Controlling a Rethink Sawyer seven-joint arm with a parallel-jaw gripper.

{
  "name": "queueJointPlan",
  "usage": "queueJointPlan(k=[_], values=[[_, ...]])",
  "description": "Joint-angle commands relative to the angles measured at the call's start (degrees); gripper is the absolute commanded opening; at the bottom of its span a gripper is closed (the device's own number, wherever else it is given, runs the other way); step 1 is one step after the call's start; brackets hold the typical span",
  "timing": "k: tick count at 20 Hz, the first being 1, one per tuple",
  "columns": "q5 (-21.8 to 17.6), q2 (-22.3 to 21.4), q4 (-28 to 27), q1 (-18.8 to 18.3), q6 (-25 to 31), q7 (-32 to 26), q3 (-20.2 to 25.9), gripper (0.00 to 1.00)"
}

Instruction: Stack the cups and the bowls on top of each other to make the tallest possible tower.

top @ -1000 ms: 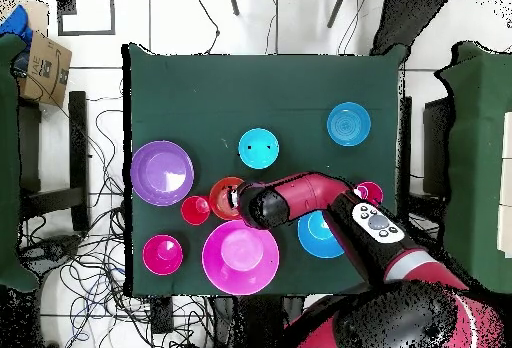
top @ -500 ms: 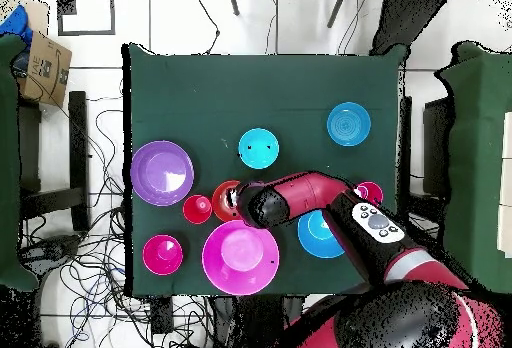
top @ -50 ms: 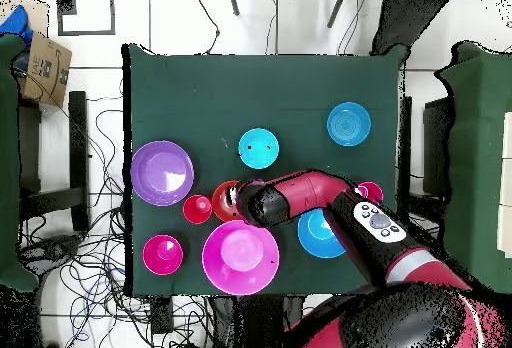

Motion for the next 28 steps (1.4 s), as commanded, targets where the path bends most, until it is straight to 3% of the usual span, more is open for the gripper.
queueJointPlan(k=[1,8,9,12,23,28], values=[[-3.99,-0.5,0.13,-0.76,6.58,-15.26,2.81,1.0],[-4.69,-0.09,1.1,-2.03,6.78,-16.52,4.42,1.0],[-4.78,-0.18,0.94,-1.69,7.81,-16.39,3.9,0.0],[-5.17,-0.57,0.98,-2.09,5.58,-15.97,5.14,0.0],[-5.48,-0.94,0.67,-1.54,7.05,-15.66,4.45,0.0],[-3.49,-3.1,1.75,-2.23,8.89,-15.79,5.44,0.0]])
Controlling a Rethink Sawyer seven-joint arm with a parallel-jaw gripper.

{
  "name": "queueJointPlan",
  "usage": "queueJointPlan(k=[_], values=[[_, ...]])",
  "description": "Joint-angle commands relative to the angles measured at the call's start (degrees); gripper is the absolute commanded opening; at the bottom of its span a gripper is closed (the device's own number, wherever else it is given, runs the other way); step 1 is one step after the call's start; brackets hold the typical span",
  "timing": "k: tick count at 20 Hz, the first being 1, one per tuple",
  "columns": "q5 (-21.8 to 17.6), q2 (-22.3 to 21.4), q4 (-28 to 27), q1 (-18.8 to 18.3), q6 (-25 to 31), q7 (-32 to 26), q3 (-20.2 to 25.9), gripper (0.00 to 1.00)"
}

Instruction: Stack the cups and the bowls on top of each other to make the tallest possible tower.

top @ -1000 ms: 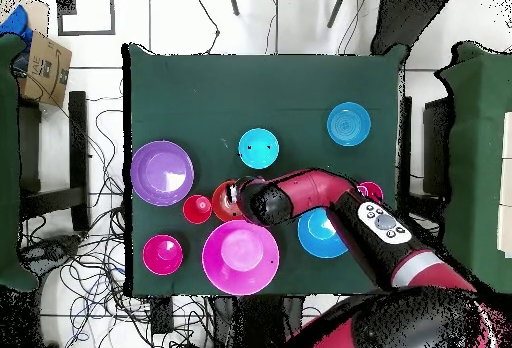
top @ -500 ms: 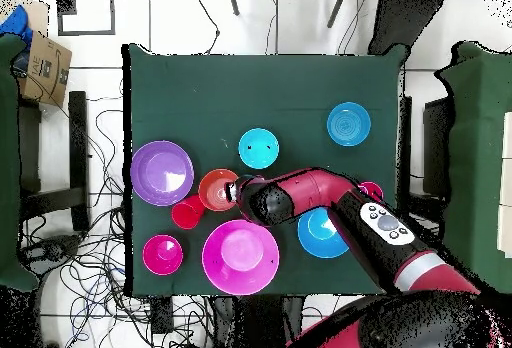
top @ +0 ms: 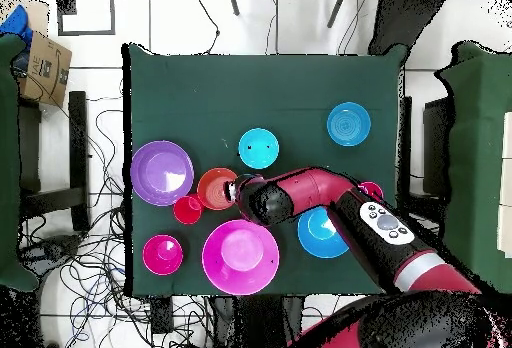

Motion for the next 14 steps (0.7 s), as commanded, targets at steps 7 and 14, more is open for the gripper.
queueJointPlan(k=[7,14], values=[[-0.5,-6.91,3.97,-2.39,12.53,-16.97,5.16,0.0],[-1.14,-7.69,5.78,-7.9,13.21,-21.53,11.11,0.0]])
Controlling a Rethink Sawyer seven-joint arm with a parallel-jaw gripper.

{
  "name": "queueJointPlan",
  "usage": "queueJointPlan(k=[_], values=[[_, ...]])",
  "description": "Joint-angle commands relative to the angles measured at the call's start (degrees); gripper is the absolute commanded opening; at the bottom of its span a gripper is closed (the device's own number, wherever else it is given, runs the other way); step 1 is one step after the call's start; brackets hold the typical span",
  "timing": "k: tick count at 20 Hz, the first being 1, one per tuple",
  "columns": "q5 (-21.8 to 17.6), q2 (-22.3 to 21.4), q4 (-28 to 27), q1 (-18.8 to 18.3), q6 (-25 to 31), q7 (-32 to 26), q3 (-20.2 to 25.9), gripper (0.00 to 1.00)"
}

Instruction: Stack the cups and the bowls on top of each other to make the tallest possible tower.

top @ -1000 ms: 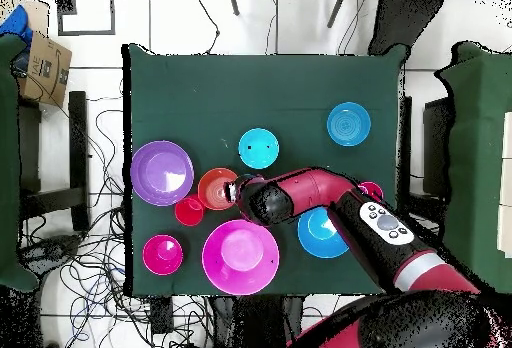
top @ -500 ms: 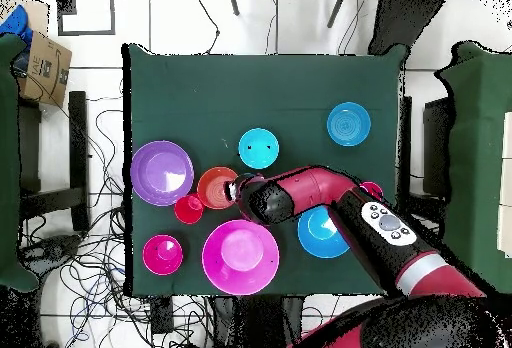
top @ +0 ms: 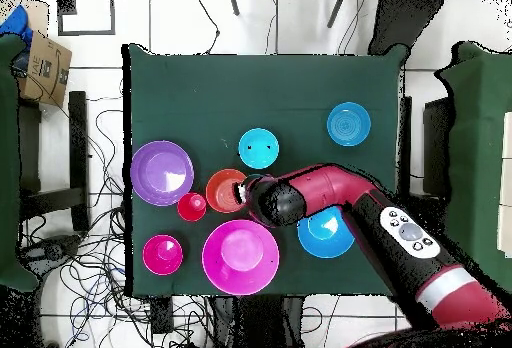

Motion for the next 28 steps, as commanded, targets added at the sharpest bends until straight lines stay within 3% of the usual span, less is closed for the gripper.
queueJointPlan(k=[1,15,28], values=[[-1.71,-0.81,2.22,-4.25,6.1,-22.13,6.91,0.0],[-5.7,13.3,-5.08,-9.02,3.28,-36.16,13.34,0.0],[-5.92,17.2,-10.72,-10.68,5.53,-45.99,14.63,0.0]])
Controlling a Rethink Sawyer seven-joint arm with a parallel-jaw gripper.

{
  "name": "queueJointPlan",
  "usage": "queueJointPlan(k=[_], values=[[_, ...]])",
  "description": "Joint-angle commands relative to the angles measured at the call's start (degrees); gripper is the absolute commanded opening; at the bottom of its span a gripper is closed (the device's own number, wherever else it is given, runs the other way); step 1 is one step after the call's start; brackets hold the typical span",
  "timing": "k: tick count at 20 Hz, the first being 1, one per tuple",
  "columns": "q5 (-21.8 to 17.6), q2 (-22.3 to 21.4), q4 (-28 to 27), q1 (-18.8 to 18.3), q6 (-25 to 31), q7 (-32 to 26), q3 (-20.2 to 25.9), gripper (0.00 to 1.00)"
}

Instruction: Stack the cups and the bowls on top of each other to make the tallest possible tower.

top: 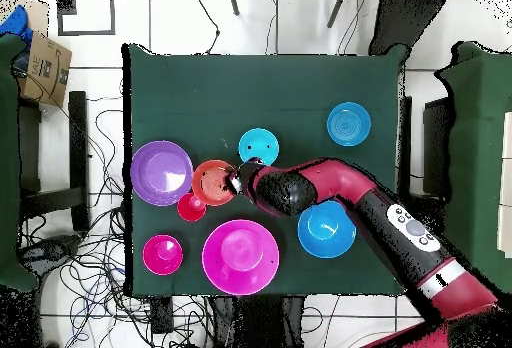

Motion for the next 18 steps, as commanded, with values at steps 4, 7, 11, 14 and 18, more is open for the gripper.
queueJointPlan(k=[4,7,11,14,18], values=[[-3.6,2.71,-9.74,-0.33,5.14,-24.72,1.39,0.0],[-3.24,2.06,-10.22,-0.56,5.49,-25.92,1.96,0.0],[-1.87,-0.69,-9.6,-0.42,6.88,-25.48,2.61,0.0],[-1.27,-2.05,-9.11,-0.55,7.81,-25.69,2.7,0.0],[-1.1,-2.6,-9.34,-0.91,8.86,-26.71,2.73,0.0]])
